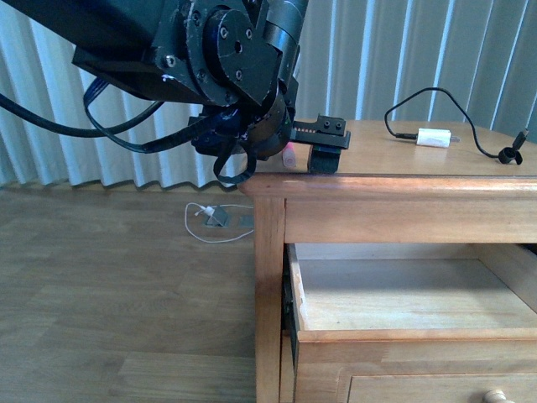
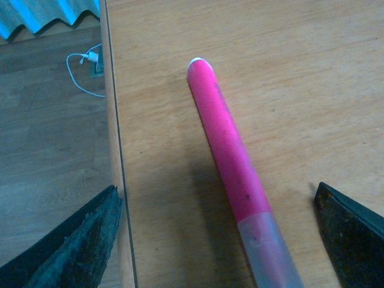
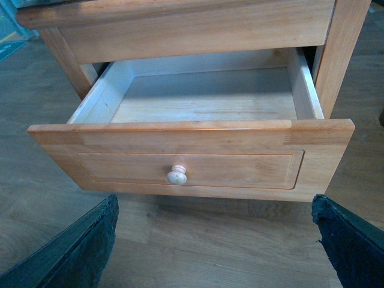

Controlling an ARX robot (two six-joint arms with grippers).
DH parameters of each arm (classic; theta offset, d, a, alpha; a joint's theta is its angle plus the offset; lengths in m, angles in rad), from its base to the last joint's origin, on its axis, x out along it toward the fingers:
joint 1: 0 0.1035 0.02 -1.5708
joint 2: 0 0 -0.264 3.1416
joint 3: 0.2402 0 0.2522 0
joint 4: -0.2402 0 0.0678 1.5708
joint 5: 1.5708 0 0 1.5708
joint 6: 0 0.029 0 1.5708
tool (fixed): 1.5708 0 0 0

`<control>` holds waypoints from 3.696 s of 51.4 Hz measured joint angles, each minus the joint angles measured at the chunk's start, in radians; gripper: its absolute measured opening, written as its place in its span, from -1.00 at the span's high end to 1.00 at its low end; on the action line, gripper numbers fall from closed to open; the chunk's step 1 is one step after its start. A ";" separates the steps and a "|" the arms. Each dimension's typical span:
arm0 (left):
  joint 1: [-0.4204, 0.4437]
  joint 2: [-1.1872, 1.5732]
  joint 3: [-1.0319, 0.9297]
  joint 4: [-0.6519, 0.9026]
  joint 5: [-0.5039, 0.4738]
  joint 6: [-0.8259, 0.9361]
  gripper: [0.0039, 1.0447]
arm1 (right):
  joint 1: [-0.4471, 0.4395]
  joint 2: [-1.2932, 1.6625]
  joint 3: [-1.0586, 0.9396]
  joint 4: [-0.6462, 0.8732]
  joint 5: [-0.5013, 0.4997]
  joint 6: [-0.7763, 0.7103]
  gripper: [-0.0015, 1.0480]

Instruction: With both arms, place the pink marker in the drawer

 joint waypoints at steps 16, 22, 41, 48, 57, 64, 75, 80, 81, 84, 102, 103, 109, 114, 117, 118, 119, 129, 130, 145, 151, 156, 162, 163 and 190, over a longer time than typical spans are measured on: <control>-0.007 0.019 0.056 -0.082 0.023 0.028 -0.89 | 0.000 0.000 0.000 0.000 0.000 0.000 -0.84; -0.010 0.019 0.060 -0.095 0.027 0.043 -0.59 | 0.000 0.000 0.000 0.000 0.000 0.000 -0.84; -0.013 0.000 0.019 -0.072 0.032 0.082 0.47 | 0.000 0.000 0.000 0.000 0.000 0.000 -0.84; -0.005 -0.024 -0.028 -0.023 0.066 0.096 0.73 | 0.000 0.000 0.000 0.000 0.000 0.000 -0.84; 0.004 -0.080 -0.140 0.105 0.206 0.111 0.73 | 0.000 0.000 0.000 0.000 0.000 0.000 -0.84; 0.005 -0.143 -0.226 0.169 0.335 0.164 0.73 | 0.000 0.000 0.000 0.000 0.000 0.000 -0.84; -0.002 -0.275 -0.351 0.213 0.539 0.309 0.73 | 0.000 0.000 0.000 0.000 0.000 0.000 -0.84; -0.007 -0.323 -0.400 0.196 0.636 0.380 0.73 | 0.000 0.000 0.000 0.000 0.000 0.000 -0.84; -0.008 -0.326 -0.404 0.192 0.644 0.383 0.73 | 0.000 0.000 0.000 0.000 0.000 0.000 -0.84; -0.014 -0.341 -0.426 0.172 0.689 0.414 0.73 | 0.000 0.000 0.000 0.000 0.000 0.000 -0.84; -0.053 -0.338 -0.483 0.135 0.757 0.491 0.73 | 0.000 0.000 0.000 0.000 0.000 0.000 -0.84; -0.054 -0.335 -0.483 0.135 0.756 0.493 0.73 | 0.000 0.000 0.000 0.000 0.000 0.000 -0.84; -0.064 -0.298 -0.483 0.149 0.740 0.502 0.73 | 0.000 0.000 0.000 0.000 0.000 0.000 -0.84; -0.068 -0.260 -0.483 0.159 0.736 0.502 0.73 | 0.000 0.000 0.000 0.000 0.000 0.000 -0.84; -0.071 -0.238 -0.483 0.161 0.728 0.503 0.73 | 0.000 0.000 0.000 0.000 0.000 0.000 -0.84; -0.072 -0.227 -0.483 0.161 0.723 0.505 0.73 | 0.000 0.000 0.000 0.000 0.000 0.000 -0.84; -0.072 -0.219 -0.483 0.161 0.719 0.505 0.73 | 0.000 0.000 0.000 0.000 0.000 0.000 -0.84; -0.074 -0.156 -0.465 0.210 0.692 0.492 0.73 | 0.000 0.000 0.000 0.000 0.000 0.000 -0.84; -0.074 -0.148 -0.461 0.222 0.692 0.483 0.73 | 0.000 0.000 0.000 0.000 0.000 0.000 -0.84; -0.065 -0.058 -0.428 0.252 0.669 0.427 0.64 | 0.000 0.000 0.000 0.000 0.000 0.000 -0.84; -0.065 -0.051 -0.428 0.264 0.666 0.409 0.32 | 0.000 0.000 0.000 0.000 0.000 0.000 -0.84; -0.065 -0.053 -0.428 0.285 0.653 0.398 0.05 | 0.000 0.000 0.000 0.000 0.000 0.000 -0.84; -0.065 -0.066 -0.435 0.309 0.580 0.385 -0.29 | 0.000 0.000 0.000 0.000 0.000 0.000 -0.84; -0.064 -0.071 -0.437 0.319 0.560 0.378 -0.36 | 0.000 0.000 0.000 0.000 -0.001 0.000 -0.84; 0.033 -0.639 -0.834 0.507 0.171 0.203 -0.89 | 0.000 0.000 0.000 0.000 -0.001 0.000 -0.84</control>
